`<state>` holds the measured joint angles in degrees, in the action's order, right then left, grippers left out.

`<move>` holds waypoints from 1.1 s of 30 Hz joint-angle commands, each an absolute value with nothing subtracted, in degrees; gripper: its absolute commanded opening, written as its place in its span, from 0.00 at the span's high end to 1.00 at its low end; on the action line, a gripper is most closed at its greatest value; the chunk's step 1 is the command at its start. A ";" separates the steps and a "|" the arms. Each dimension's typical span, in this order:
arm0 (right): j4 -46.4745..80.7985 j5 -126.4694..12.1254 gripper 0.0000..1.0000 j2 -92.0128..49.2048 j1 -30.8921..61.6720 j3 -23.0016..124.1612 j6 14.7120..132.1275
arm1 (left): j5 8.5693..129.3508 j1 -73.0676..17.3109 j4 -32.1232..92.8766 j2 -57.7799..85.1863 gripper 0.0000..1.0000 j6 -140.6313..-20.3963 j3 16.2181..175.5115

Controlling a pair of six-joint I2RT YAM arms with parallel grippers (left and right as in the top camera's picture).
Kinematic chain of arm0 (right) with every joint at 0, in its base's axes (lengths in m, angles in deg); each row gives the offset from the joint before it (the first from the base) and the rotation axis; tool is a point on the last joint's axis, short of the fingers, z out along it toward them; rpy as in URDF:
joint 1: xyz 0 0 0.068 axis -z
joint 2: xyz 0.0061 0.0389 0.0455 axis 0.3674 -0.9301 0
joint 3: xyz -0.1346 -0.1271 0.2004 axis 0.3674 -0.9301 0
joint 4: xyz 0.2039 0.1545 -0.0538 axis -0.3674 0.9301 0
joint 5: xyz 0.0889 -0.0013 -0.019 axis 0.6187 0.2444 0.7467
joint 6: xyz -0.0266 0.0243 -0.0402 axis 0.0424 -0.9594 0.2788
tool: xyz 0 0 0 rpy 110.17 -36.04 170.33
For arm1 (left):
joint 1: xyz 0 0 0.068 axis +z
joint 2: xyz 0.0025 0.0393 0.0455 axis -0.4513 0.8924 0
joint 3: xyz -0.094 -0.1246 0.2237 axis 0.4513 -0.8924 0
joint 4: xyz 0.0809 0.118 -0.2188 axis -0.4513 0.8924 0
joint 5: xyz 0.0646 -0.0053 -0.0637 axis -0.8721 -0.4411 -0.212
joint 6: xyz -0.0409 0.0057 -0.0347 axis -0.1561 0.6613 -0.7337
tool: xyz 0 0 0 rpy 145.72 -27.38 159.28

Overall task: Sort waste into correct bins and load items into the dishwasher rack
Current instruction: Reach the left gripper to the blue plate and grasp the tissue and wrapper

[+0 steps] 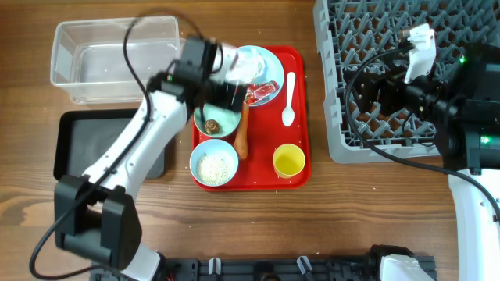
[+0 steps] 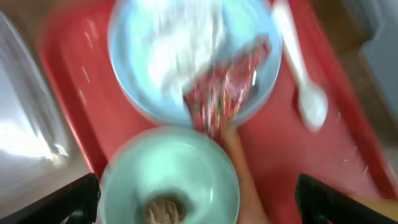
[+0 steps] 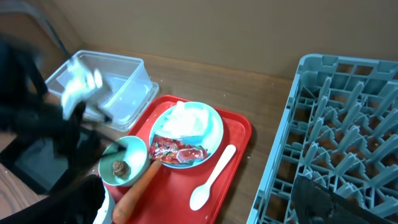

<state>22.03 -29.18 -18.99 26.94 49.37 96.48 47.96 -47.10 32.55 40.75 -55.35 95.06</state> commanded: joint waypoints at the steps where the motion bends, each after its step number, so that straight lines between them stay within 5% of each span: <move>1: 22.33 -27.83 0.00 -19.01 26.64 50.57 95.67 | 46.58 -47.30 40.03 47.64 0.00 -53.44 114.07; 8: 26.09 -27.85 0.00 -19.01 26.64 50.57 95.69 | 43.50 -47.30 52.20 66.87 0.00 -51.96 137.02; 33: 28.80 -28.09 0.00 -19.10 26.64 50.50 95.71 | 47.41 -49.90 54.19 84.44 0.03 -47.63 136.96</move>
